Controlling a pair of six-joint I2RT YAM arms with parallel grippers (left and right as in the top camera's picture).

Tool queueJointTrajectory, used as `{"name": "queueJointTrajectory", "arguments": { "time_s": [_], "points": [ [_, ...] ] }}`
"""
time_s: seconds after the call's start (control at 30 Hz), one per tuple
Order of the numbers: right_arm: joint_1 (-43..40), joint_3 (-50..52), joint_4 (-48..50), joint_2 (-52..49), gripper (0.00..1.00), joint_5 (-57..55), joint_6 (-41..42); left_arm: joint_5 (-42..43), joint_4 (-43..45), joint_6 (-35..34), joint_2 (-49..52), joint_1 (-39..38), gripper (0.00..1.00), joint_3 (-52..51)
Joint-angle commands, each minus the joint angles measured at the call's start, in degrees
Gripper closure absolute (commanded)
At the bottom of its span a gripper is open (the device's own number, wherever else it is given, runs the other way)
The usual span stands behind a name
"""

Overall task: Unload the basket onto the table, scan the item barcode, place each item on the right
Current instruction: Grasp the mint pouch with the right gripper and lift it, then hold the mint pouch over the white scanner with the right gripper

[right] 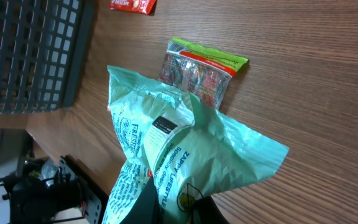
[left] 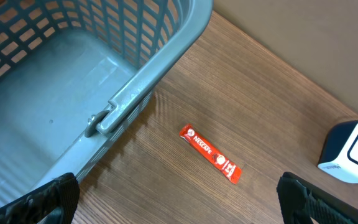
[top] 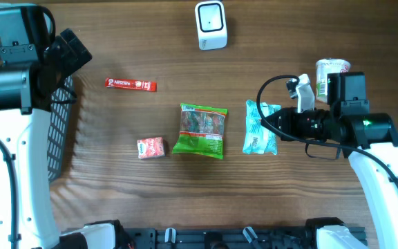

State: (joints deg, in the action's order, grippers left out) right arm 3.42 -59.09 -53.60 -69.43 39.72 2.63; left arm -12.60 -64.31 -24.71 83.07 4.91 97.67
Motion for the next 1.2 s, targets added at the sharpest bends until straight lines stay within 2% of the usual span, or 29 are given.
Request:
{"name": "queueJointTrajectory", "arguments": {
  "time_s": [0.0, 0.43, 0.63, 0.73, 0.83, 1.0, 1.1, 1.13, 1.17],
  "points": [
    [-0.22, -0.46, 0.07, 0.22, 0.96, -0.28, -1.11, -0.52, 0.0, 0.48, -0.2, 0.24, 0.0, 0.66],
    [-0.22, -0.48, 0.37, 0.22, 0.96, -4.37, -0.83, -0.52, 0.0, 0.48, -0.2, 0.24, 0.0, 0.66],
    [-0.22, -3.93, -1.36, 0.22, 0.96, -6.56, 3.58, -0.52, 0.0, 0.48, -0.2, 0.24, 0.0, 0.66],
    [-0.22, -12.61, -7.82, 0.17, 0.96, -14.82, 5.29, -0.52, 0.0, 0.48, -0.2, 0.24, 0.0, 0.66],
    [-0.22, -23.5, -13.2, -2.19, 0.96, -17.35, 5.57, -0.52, 0.0, 0.48, -0.2, 0.24, 0.0, 0.66],
    [2.23, -44.13, -22.05, -13.7, 0.96, -23.91, 6.56, -0.52, 0.0, 0.48, -0.2, 0.24, 0.0, 0.66],
    [7.8, -55.21, -21.14, -21.86, 0.96, -35.34, 8.39, -0.52, 0.0, 0.48, -0.2, 0.24, 0.0, 0.66],
    [10.16, -56.28, -18.64, -23.47, 0.95, -39.56, 8.92, -0.52, 0.0, 0.48, -0.2, 0.24, 0.0, 0.66],
    [14.1, -56.41, -13.73, -25.4, 0.96, -48.28, 9.92, -0.52, 0.0, 0.48, -0.2, 0.24, 0.0, 0.66]
  ]
}}
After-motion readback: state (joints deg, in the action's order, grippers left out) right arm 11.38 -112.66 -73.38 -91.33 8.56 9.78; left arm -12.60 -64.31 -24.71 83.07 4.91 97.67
